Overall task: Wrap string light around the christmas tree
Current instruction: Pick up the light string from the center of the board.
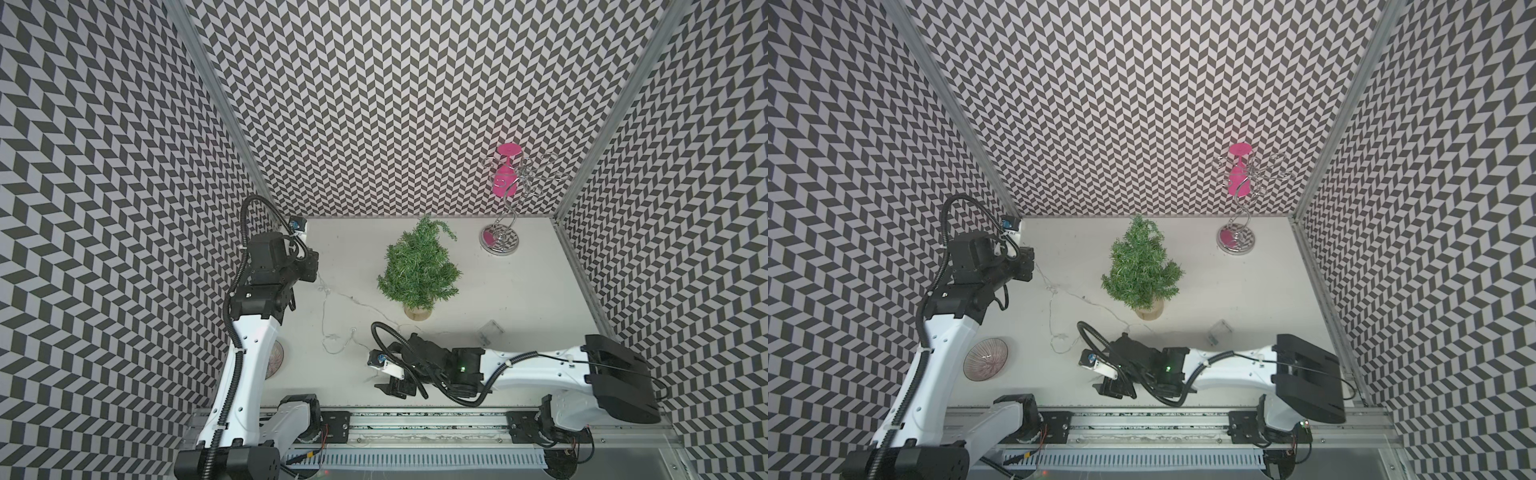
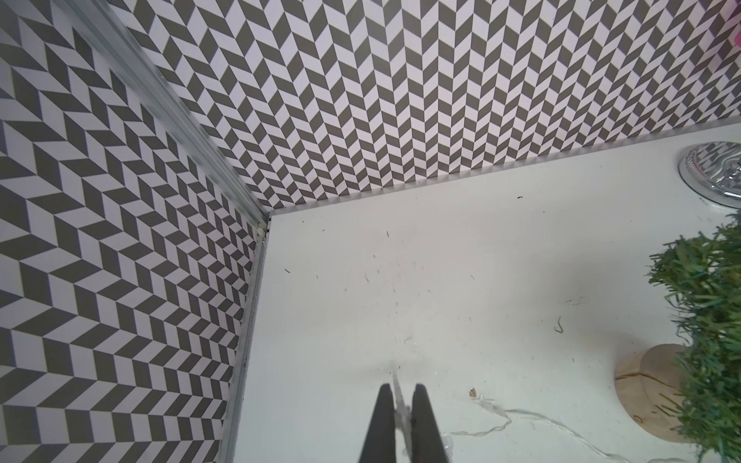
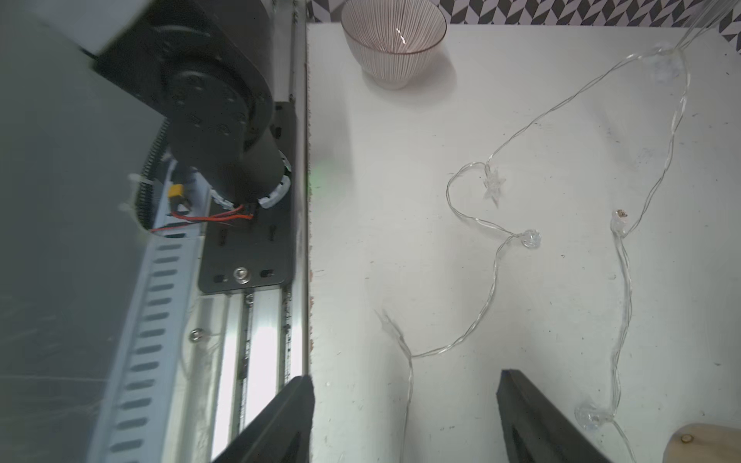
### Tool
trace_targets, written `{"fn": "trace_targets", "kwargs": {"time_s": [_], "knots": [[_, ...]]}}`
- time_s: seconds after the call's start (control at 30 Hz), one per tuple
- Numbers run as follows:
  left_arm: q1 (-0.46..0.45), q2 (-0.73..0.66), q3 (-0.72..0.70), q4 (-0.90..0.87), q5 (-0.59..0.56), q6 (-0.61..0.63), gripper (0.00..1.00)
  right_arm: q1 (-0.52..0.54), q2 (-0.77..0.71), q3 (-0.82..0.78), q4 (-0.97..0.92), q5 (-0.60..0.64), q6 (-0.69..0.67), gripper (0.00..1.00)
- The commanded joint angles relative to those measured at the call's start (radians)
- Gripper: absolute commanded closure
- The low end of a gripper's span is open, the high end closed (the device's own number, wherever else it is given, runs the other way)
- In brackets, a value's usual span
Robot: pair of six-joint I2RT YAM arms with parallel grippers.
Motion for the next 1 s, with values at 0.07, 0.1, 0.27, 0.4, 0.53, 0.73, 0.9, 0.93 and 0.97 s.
{"fn": "trace_targets", "kwargs": {"time_s": [0.07, 0.1, 0.27, 0.4, 0.53, 0.73, 0.9, 0.93, 0.97], "knots": [[0.008, -0.035, -0.052, 0.044, 0.049, -0.026, 0.99, 0.003, 0.149, 0.105, 0.091, 0.108, 0.03, 0.35], [0.009, -0.039, -0.059, 0.046, 0.044, -0.021, 0.99, 0.0, 0.176, 0.125, 0.084, 0.124, 0.033, 0.36], [0.026, -0.037, -0.058, 0.039, 0.035, -0.007, 0.99, -0.03, 0.277, 0.184, 0.093, 0.124, 0.102, 0.44], [0.036, -0.041, -0.065, 0.053, 0.042, -0.02, 0.99, -0.067, 0.337, 0.206, 0.122, 0.129, 0.119, 0.47], [0.038, -0.047, -0.07, 0.057, 0.051, -0.024, 0.99, -0.098, 0.378, 0.239, 0.124, 0.091, 0.116, 0.48], [0.039, -0.051, -0.072, 0.057, 0.062, -0.024, 0.99, -0.107, 0.448, 0.304, 0.098, 0.064, 0.099, 0.5], [0.041, -0.054, -0.082, 0.06, 0.069, -0.028, 0.99, -0.112, 0.481, 0.342, 0.077, 0.035, 0.098, 0.55], [0.04, -0.054, -0.082, 0.06, 0.068, -0.029, 0.99, -0.111, 0.486, 0.344, 0.077, 0.034, 0.096, 0.55], [0.041, -0.054, -0.083, 0.061, 0.071, -0.029, 0.99, -0.112, 0.489, 0.345, 0.078, 0.032, 0.097, 0.56]]}}
